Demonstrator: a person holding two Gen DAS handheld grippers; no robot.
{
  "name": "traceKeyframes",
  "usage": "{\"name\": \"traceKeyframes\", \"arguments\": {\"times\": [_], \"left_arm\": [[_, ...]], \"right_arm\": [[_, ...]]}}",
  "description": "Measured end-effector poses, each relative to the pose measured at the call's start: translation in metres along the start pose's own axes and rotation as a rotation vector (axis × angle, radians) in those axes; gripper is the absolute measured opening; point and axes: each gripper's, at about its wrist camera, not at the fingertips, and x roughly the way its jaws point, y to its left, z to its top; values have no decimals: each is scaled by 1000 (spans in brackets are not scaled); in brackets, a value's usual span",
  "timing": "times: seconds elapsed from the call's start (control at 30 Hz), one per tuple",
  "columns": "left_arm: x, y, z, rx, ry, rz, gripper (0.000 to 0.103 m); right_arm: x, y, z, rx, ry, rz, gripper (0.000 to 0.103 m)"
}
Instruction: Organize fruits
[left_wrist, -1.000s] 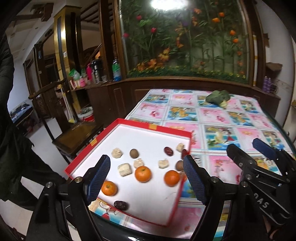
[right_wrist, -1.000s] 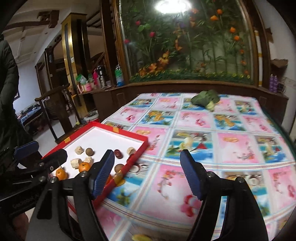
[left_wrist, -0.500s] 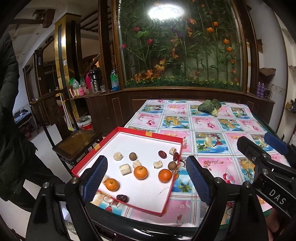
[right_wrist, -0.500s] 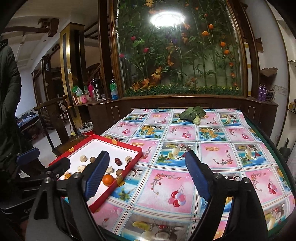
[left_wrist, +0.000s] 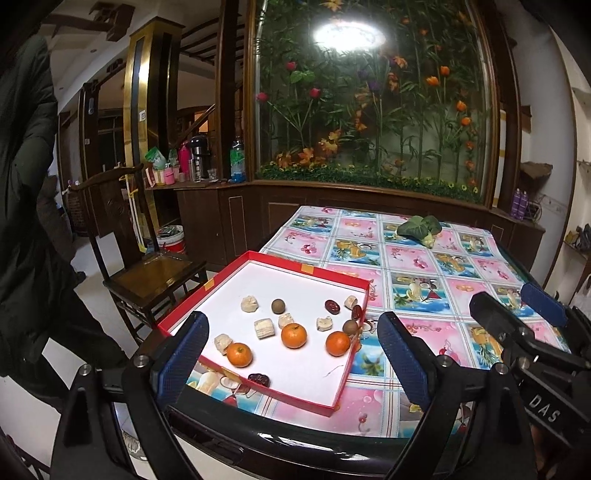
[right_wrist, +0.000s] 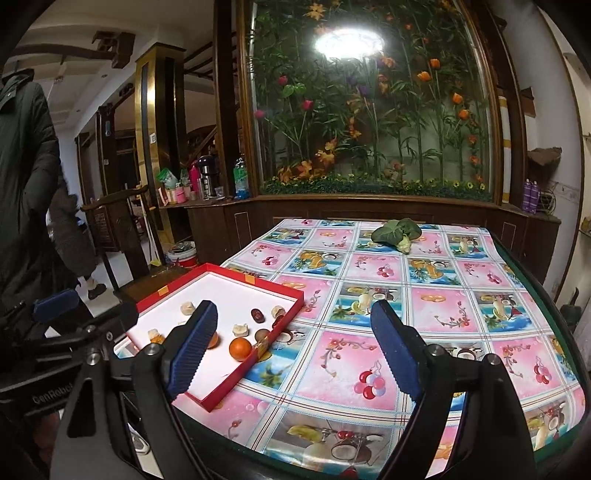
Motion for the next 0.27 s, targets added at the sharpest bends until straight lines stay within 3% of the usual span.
{"name": "traceKeyframes", "arguments": {"times": [0.17,0.27], "left_arm": [[-1,1,1,-12,-37,-7,93],[1,-7,1,15,-39,-60,102]], "right_arm": [[5,1,-2,11,6,0,85],[13,-9,-1,50,24,-2,85]]}}
